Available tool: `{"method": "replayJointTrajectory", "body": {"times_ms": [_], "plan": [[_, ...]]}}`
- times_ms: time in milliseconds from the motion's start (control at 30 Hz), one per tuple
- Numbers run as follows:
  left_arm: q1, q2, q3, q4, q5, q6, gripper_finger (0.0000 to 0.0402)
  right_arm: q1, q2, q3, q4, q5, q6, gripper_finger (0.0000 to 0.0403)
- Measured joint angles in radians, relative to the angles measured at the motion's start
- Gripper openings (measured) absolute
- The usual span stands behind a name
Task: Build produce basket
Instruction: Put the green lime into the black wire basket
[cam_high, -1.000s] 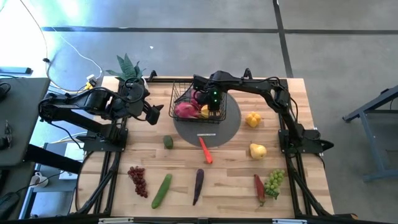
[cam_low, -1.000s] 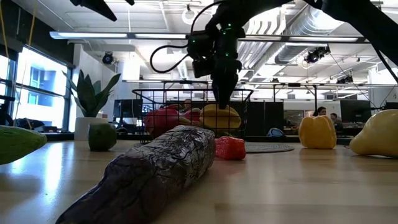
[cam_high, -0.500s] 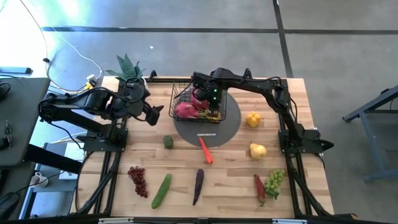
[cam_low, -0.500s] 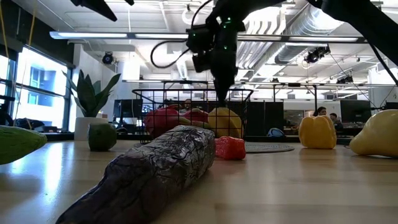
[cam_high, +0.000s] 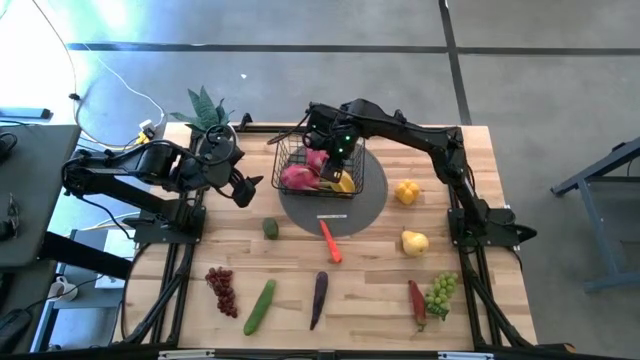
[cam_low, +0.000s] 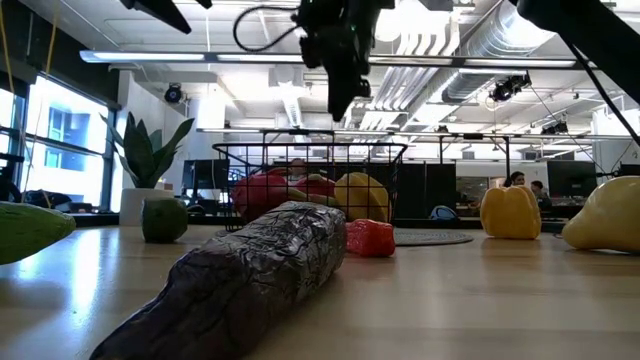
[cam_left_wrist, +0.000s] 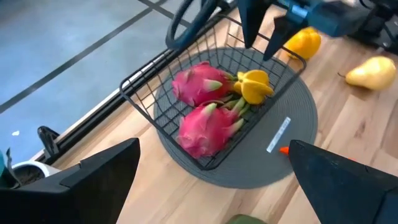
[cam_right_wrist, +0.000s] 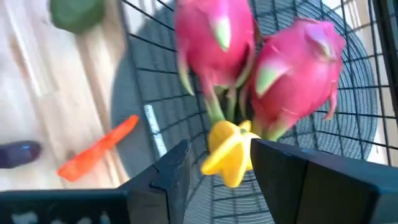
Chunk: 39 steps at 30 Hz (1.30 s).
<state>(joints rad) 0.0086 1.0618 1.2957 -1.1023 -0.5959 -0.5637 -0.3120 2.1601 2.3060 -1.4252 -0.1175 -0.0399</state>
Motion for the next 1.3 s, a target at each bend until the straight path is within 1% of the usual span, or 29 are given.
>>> {"method": "replayJointTrajectory", "body": {"times_ms": [167,367,667,900,1167,1300], "plan": [[0.0,0.0,0.0,0.0,0.015,0.026,0.04,0.044,0.0,0.05,-0.036,0.057,0.058,0.0149],[0.0,0.0,0.0,0.0,0.036,0.045,0.04,0.11,-0.041,0.003,-0.08,0.148,0.117,0.0149],[0.0,0.0,0.0,0.0,0.037,0.09,0.04,0.187,-0.061,0.002,-0.146,0.285,0.219,0.0149],[0.0,0.0,0.0,0.0,0.042,0.115,0.04,0.234,-0.088,0.002,-0.146,0.31,0.259,0.0149],[0.0,0.0,0.0,0.0,0.091,0.13,0.04,0.282,-0.124,0.002,-0.146,0.421,0.353,0.0149],[0.0,0.0,0.0,0.0,0.099,0.13,0.04,0.311,-0.126,0.002,-0.146,0.454,0.391,0.0149]]}}
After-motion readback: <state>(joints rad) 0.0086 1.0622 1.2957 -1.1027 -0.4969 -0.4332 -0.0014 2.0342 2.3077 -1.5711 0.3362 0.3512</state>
